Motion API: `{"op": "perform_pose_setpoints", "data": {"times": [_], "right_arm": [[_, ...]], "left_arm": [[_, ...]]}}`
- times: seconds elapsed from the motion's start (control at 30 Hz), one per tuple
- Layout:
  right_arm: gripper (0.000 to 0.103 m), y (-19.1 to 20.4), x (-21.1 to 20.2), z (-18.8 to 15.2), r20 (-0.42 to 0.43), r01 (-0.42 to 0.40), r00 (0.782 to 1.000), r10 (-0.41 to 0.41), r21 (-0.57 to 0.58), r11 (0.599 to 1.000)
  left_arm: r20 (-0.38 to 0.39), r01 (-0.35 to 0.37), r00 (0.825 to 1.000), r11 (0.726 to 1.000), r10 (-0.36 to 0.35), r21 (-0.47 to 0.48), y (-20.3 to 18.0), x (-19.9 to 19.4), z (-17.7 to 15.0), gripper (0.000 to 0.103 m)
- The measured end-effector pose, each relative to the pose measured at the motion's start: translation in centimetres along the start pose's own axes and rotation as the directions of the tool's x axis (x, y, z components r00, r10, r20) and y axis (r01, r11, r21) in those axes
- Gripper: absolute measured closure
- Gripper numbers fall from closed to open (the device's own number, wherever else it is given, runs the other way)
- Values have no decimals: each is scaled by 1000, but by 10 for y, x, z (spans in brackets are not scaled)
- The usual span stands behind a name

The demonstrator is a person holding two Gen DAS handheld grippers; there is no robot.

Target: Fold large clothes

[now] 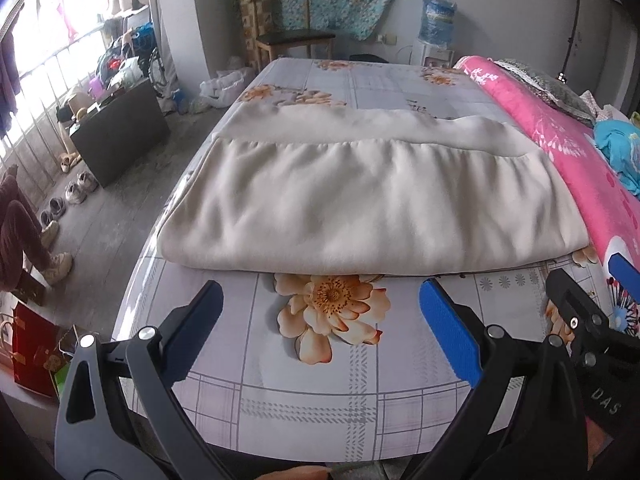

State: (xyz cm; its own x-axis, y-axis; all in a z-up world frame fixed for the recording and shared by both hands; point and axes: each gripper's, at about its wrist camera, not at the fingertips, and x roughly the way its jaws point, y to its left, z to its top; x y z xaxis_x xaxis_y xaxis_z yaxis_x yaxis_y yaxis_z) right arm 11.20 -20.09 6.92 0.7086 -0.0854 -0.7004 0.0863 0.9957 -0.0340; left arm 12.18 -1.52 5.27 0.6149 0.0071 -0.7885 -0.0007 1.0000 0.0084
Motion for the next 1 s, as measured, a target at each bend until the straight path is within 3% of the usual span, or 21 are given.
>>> {"op": "perform_pose_setpoints", "data": {"times": [1.0], "right_arm": [[6,2,1,4,-13,15,1000,-15,-14,1000]], "left_arm": [[-6,42,999,999,-42,-3,2,0,-1,8]]}}
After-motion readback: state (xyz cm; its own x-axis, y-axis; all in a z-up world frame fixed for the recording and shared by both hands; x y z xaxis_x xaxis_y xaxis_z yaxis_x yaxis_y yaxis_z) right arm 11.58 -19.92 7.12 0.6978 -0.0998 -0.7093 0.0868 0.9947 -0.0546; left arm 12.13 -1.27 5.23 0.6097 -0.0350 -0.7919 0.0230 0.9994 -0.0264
